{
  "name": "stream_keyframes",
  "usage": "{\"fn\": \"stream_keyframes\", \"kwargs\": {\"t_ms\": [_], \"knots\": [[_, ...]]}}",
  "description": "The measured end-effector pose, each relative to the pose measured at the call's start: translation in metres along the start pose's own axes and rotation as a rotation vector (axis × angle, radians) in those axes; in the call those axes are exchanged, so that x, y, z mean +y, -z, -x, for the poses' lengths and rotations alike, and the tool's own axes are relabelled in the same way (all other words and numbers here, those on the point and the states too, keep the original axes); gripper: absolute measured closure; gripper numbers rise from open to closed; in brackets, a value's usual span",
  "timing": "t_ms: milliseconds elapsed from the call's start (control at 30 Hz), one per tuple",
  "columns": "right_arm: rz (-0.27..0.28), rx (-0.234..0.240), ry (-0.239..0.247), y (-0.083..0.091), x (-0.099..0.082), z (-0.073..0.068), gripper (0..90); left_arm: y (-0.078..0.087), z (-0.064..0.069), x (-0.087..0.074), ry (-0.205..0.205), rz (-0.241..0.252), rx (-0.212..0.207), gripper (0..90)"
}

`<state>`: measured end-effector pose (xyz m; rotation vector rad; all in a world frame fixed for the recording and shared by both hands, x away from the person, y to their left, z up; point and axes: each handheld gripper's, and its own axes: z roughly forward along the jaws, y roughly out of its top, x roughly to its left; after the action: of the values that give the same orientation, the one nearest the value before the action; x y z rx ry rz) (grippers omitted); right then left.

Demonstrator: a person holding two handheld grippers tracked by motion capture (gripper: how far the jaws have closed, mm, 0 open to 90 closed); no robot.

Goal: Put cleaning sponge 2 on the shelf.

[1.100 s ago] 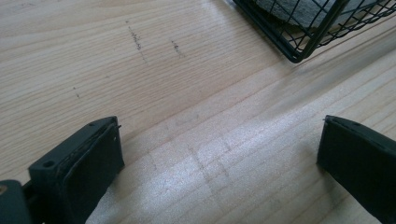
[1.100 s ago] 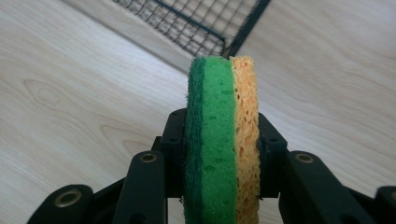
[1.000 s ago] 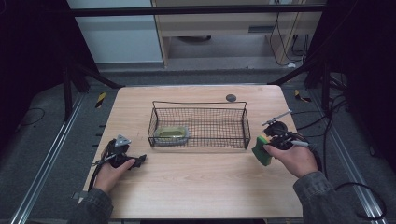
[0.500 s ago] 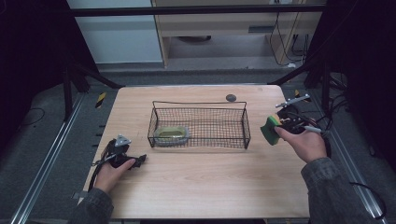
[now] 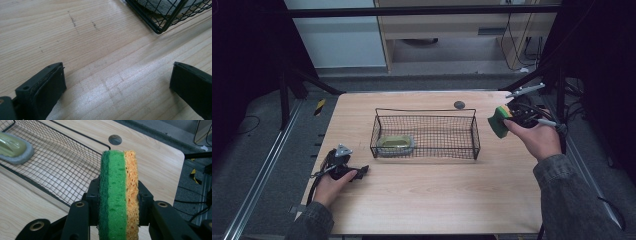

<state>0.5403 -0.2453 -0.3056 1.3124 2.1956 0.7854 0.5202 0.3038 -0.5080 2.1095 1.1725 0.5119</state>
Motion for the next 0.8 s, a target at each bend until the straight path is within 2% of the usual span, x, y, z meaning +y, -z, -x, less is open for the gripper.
{"fn": "stream_keyframes", "kwargs": {"t_ms": [467, 800], "knots": [[0.052, 0.011, 0.065, 0.0, 0.03, -0.02, 64.6, -0.001, 0.001, 0.0, 0.007, 0.004, 0.005, 0.0], [0.065, 0.035, 0.101, -0.015, 0.041, -0.036, 64.6, -0.001, 0.001, 0.0, 0.008, 0.004, 0.006, 0.0]]}}
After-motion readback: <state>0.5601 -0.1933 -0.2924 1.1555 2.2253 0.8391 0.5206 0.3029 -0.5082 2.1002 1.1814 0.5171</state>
